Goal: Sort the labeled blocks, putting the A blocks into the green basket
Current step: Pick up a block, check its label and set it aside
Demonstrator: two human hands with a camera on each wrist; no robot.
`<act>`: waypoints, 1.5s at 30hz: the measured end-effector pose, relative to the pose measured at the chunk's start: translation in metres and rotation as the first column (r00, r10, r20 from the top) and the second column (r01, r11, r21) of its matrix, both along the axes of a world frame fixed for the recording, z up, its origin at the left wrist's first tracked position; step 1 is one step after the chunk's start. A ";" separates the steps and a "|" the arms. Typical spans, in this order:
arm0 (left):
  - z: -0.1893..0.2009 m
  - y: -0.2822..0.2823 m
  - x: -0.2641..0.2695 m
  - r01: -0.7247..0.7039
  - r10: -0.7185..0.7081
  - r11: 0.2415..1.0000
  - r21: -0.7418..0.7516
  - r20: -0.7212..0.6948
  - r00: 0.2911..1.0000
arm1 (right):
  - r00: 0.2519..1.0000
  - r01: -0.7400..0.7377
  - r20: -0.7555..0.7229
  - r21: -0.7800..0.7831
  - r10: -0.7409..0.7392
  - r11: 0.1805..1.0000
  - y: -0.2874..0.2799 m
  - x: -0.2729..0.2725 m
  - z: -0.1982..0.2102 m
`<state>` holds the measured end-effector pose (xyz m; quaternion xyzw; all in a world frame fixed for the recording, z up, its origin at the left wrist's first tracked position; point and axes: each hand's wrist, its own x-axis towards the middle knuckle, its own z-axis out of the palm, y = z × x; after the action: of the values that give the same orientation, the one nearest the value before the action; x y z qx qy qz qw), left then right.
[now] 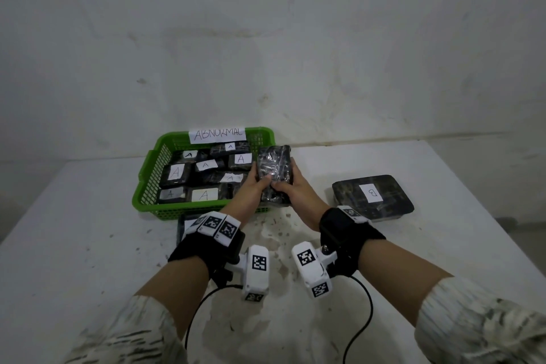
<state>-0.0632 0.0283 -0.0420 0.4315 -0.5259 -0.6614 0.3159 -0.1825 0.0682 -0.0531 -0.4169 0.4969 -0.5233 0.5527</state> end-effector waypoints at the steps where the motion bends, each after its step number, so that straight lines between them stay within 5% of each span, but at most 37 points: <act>1: 0.001 0.001 -0.001 -0.016 0.016 1.000 -0.019 0.015 1.000 | 1.000 0.005 -0.009 0.002 -0.005 1.000 0.000 0.001 0.000; 5: 0.001 -0.006 0.000 -0.064 0.066 0.996 -0.062 0.025 0.998 | 0.993 0.106 -0.058 0.033 -0.104 0.994 -0.004 0.001 -0.002; 9: 0.010 -0.004 0.001 -0.069 0.076 0.996 0.065 -0.113 0.991 | 0.968 0.215 -0.128 -0.019 -0.216 0.976 -0.005 -0.003 -0.001; 17: 0.005 -0.008 -0.002 -0.021 0.031 0.998 0.060 -0.166 0.986 | 0.986 0.147 -0.092 0.105 -0.138 0.984 -0.003 -0.001 0.010; 45: 0.000 0.000 0.010 -0.008 0.011 1.000 0.020 -0.149 0.989 | 0.999 -0.017 0.050 0.096 0.012 0.995 -0.001 -0.008 0.006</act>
<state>-0.0532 0.0282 -0.0422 0.3862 -0.4925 -0.6954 0.3533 -0.1903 0.0674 -0.0468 -0.3802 0.5046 -0.5047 0.5883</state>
